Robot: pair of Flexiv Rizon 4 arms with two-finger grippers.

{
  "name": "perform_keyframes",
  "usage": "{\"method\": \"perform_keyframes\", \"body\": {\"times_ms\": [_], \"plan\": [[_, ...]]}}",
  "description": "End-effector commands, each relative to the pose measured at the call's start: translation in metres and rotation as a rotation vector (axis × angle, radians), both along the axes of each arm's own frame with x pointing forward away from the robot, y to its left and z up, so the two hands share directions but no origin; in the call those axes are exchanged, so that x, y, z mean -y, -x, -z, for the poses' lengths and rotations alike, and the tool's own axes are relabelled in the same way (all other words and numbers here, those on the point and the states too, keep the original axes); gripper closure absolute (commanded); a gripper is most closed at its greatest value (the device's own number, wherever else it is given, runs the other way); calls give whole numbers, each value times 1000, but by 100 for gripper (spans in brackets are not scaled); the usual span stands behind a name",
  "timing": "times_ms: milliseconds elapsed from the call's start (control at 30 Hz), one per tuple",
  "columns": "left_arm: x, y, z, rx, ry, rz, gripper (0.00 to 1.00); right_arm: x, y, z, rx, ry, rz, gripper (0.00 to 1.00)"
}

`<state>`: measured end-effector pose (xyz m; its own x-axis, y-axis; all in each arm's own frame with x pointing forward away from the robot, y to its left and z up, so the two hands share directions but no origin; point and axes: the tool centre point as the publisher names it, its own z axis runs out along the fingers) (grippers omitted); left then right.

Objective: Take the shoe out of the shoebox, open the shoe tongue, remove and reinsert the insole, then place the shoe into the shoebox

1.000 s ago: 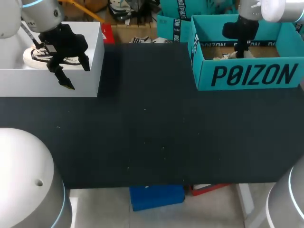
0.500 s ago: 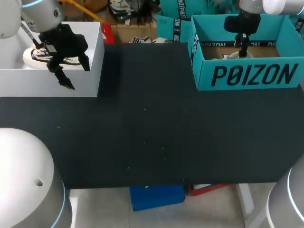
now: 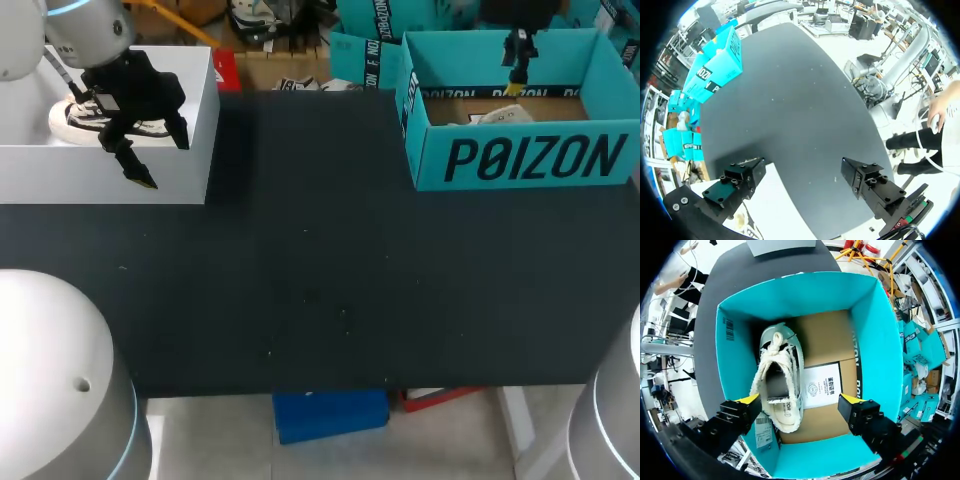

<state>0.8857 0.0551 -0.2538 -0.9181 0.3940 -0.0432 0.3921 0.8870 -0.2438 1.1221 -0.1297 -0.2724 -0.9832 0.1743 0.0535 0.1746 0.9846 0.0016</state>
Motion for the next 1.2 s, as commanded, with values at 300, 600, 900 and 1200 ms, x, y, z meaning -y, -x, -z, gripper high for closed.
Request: {"method": "perform_keyframes", "body": {"times_ms": [300,600,900,1200], "plan": [[0,1,0,1,-3,-1,0,-46,72,-88,29,15,301,0],[0,1,0,1,-3,-1,0,-78,122,-99,17,51,530,0],[0,1,0,1,-3,-1,0,-104,166,-104,86,-13,842,0],[0,1,0,1,-3,-1,0,-128,190,-94,104,-47,943,0]]}}
